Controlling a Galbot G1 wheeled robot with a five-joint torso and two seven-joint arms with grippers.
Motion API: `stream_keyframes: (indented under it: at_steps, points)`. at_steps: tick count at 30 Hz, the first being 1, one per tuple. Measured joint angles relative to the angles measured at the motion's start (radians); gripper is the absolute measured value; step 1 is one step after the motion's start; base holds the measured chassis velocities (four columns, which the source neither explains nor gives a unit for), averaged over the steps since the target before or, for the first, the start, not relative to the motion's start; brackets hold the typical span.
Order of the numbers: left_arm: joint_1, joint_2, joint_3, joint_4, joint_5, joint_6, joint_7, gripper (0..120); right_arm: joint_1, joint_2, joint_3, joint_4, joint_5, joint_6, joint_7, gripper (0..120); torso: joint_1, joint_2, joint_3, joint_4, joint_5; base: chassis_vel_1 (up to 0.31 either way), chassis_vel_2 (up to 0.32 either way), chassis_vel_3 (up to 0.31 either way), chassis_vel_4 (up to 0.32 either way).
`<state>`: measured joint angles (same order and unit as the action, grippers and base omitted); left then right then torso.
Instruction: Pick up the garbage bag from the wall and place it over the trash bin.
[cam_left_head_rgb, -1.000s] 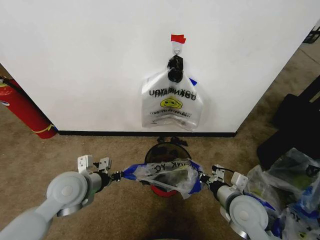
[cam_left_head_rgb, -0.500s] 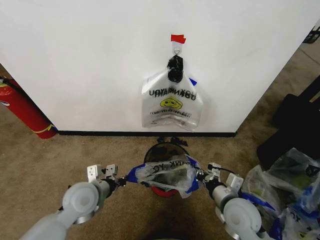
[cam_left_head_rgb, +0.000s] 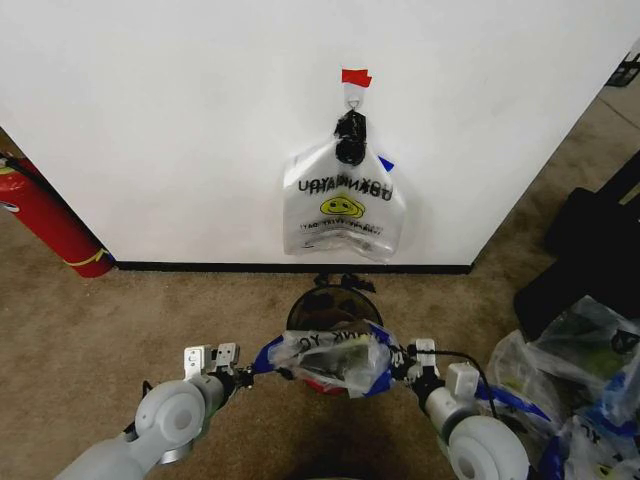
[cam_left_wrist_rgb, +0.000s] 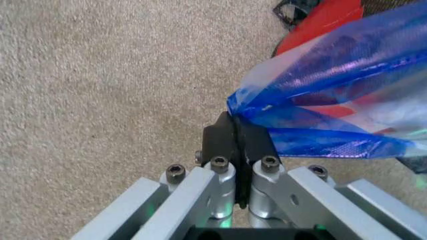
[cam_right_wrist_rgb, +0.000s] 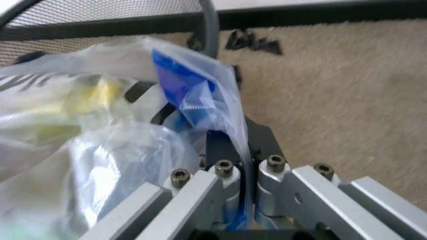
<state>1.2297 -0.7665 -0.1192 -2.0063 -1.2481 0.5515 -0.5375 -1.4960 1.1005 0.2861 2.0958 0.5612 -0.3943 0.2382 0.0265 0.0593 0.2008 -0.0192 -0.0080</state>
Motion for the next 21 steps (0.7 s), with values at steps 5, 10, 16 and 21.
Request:
stream_keyframes:
  at_steps: [5,10,16,21]
  points:
    - [-0.033,-0.029,0.04,0.04,0.05,-0.033,0.014,0,0.036,0.004,-0.013,-0.063,-0.037,0.051,0.007,0,0.0,0.0,0.0,0.0,-0.0002,0.0,0.0,0.0,0.0]
    - [-0.068,-0.057,0.053,0.057,0.074,-0.065,0.013,0,0.055,0.018,-0.022,-0.085,-0.047,0.08,0.016,0,0.0,0.0,0.0,-0.0003,-0.0001,0.0,0.0,0.0,0.0]
    - [-0.035,-0.046,0.026,-0.001,0.068,-0.067,0.005,4,0.055,0.029,-0.02,-0.092,-0.055,0.139,0.009,0,0.0,0.0,0.0,0.0,0.0001,0.0,0.0,0.0,0.0]
    - [0.032,-0.029,-0.068,-0.113,0.063,-0.051,-0.023,25,0.028,0.03,0.007,-0.069,-0.06,0.189,0.0,2,0.0,0.0,0.0,0.0,-0.0001,0.0,0.0,0.0,0.0]
